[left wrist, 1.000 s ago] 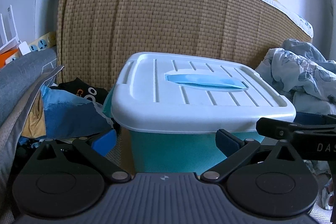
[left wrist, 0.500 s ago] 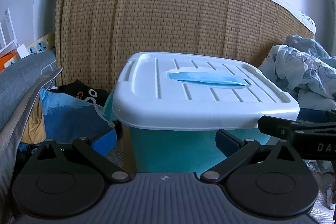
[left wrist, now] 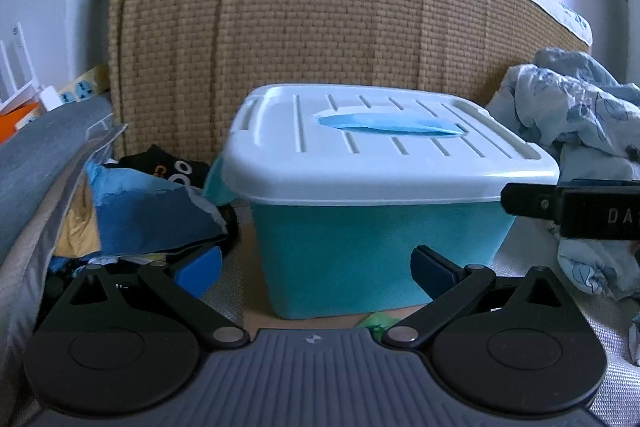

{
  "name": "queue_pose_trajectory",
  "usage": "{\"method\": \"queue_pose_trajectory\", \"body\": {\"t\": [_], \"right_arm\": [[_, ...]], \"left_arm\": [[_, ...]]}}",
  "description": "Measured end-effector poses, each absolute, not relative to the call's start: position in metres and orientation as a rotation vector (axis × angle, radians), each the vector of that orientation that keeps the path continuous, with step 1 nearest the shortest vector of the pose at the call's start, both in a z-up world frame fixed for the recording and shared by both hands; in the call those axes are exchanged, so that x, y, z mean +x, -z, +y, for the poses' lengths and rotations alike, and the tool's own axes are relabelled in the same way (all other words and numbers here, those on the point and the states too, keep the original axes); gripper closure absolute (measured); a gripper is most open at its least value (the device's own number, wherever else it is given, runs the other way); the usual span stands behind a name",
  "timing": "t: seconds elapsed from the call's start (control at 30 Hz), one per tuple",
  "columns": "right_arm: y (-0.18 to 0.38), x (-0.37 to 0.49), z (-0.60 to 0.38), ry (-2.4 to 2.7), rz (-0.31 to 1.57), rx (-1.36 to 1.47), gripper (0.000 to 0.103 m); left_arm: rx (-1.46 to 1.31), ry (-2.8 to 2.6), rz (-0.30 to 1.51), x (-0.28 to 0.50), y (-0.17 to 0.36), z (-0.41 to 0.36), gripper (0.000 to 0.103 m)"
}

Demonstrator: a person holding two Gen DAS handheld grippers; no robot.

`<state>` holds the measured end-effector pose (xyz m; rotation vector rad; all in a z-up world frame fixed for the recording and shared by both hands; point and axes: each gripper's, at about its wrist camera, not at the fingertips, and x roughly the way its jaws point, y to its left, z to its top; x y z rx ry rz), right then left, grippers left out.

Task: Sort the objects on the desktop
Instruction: 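Press the lid down onto the bin and open both tools, then withdraw both tools back from the lidded bin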

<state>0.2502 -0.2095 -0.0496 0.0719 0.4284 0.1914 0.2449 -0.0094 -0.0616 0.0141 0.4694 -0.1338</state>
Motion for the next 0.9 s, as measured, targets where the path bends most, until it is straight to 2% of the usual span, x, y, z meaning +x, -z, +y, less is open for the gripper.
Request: {"method": "queue_pose_trajectory", "body": {"t": [0.67,0.9], "right_arm": [[0.032,0.214,-0.202,-0.170,0.403,-0.081,0.000],[0.028,0.200,-0.211,-0.156,0.415,-0.047,0.000]], "left_arm": [[0.020,0.124,0.422,0.187,0.025,-0.014,0.000],[-0.002,0.125,0.414,0.170,0.017,-0.012,0.000]]}}
